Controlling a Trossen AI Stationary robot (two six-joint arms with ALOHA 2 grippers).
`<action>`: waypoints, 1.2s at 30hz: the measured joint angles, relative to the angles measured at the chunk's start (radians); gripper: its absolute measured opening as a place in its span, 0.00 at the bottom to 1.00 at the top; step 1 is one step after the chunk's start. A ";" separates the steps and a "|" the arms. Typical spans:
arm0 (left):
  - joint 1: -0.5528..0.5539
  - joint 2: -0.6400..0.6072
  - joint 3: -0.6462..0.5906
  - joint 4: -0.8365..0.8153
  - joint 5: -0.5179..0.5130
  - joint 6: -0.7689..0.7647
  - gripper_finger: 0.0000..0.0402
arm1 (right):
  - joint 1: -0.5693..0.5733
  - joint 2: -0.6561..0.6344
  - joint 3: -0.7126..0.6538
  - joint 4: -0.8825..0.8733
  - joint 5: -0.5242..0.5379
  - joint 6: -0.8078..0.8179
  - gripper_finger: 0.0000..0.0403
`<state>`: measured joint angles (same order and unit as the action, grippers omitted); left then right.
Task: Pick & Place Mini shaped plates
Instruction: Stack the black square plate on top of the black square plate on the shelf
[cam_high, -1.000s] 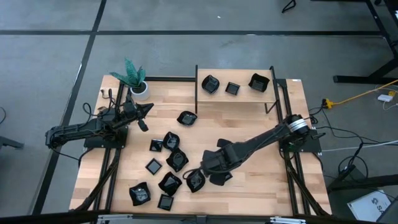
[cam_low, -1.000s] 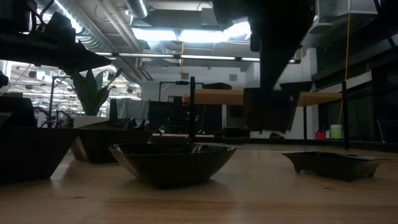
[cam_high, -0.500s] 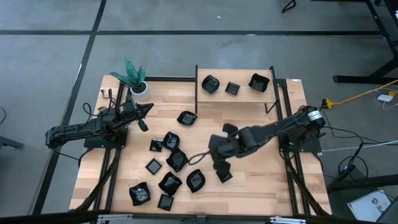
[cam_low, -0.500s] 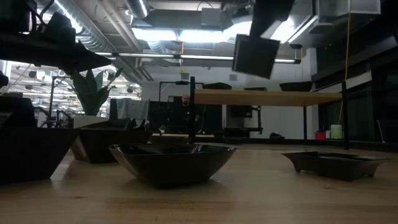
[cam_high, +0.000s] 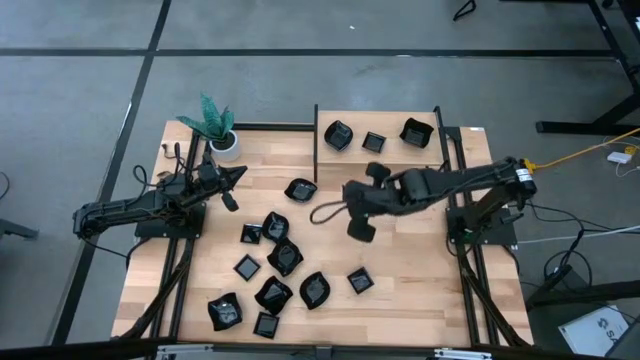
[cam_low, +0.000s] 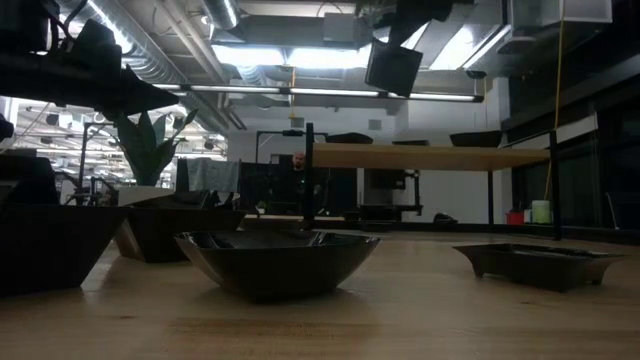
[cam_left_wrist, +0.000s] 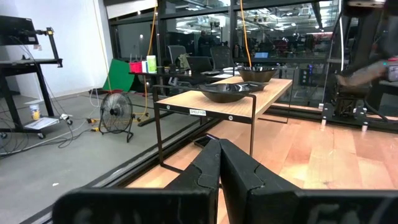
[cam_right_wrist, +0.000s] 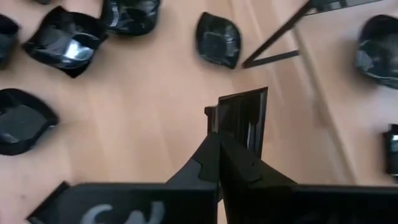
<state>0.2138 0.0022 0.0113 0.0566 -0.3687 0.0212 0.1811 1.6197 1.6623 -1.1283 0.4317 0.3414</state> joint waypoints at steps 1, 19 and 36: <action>0.000 0.000 0.000 0.000 0.000 0.000 0.01 | -0.014 -0.004 0.000 -0.002 0.006 -0.015 0.00; 0.000 0.000 0.000 0.000 0.000 0.000 0.01 | -0.263 -0.026 0.001 -0.030 0.159 -0.248 0.00; 0.000 0.000 0.000 0.000 0.000 0.000 0.01 | -0.403 0.039 0.000 -0.081 0.181 -0.245 0.00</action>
<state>0.2141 0.0024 0.0111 0.0564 -0.3691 0.0212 -0.2214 1.6587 1.6623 -1.2097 0.6125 0.0966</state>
